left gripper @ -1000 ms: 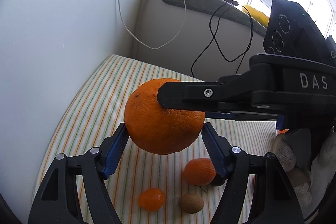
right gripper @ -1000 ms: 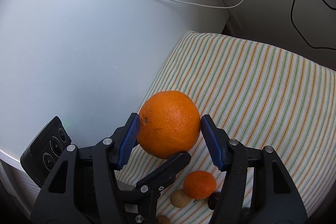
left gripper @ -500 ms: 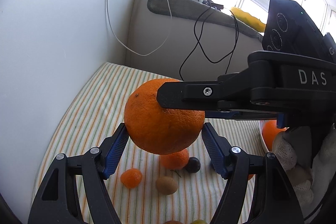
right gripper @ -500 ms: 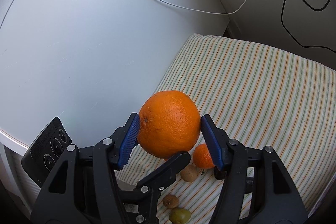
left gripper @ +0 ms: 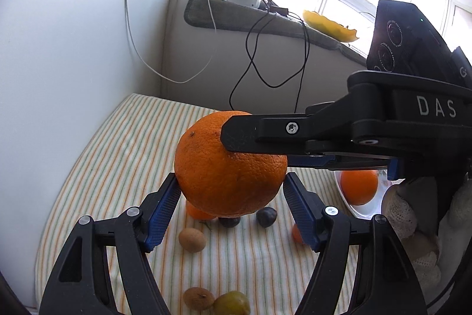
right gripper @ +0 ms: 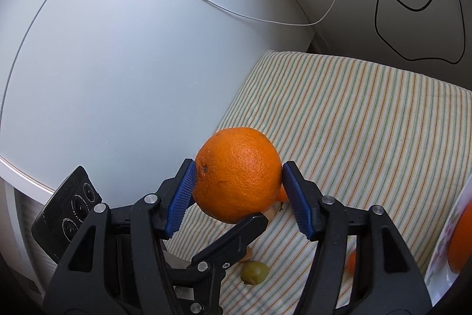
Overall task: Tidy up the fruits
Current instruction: 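Carry the second orange in the right gripper toward the plate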
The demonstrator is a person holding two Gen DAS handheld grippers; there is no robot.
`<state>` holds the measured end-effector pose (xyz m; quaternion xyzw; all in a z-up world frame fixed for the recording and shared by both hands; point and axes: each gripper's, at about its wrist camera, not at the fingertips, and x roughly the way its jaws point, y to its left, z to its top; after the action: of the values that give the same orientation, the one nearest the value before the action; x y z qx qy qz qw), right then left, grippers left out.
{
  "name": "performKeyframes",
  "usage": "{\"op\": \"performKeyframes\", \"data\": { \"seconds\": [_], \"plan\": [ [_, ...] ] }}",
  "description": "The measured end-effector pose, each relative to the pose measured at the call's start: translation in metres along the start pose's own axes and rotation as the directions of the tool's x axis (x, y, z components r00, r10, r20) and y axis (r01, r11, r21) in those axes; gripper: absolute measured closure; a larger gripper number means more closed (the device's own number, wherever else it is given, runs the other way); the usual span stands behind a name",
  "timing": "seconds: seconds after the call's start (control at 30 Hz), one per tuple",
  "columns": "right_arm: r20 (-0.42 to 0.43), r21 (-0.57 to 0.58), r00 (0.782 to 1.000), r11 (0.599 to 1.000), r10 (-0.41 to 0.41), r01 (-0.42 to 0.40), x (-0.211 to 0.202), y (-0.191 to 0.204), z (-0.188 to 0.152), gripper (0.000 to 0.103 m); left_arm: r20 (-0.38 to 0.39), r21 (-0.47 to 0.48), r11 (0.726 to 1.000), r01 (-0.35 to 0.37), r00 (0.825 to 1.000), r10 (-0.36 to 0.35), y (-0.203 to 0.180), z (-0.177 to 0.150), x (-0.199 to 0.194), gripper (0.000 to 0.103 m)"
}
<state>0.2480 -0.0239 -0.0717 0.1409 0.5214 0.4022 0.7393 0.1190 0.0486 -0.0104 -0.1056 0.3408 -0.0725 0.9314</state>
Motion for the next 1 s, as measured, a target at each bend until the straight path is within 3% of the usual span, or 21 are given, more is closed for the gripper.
{"op": "performKeyframes", "data": {
  "seconds": [1.0],
  "plan": [
    [0.13, 0.089, 0.987, 0.993, -0.094, 0.082, -0.116, -0.06, -0.065, 0.04, -0.025, 0.121, 0.98, 0.158, 0.987, -0.156, -0.125, -0.028, 0.002, 0.031]
  ]
}}
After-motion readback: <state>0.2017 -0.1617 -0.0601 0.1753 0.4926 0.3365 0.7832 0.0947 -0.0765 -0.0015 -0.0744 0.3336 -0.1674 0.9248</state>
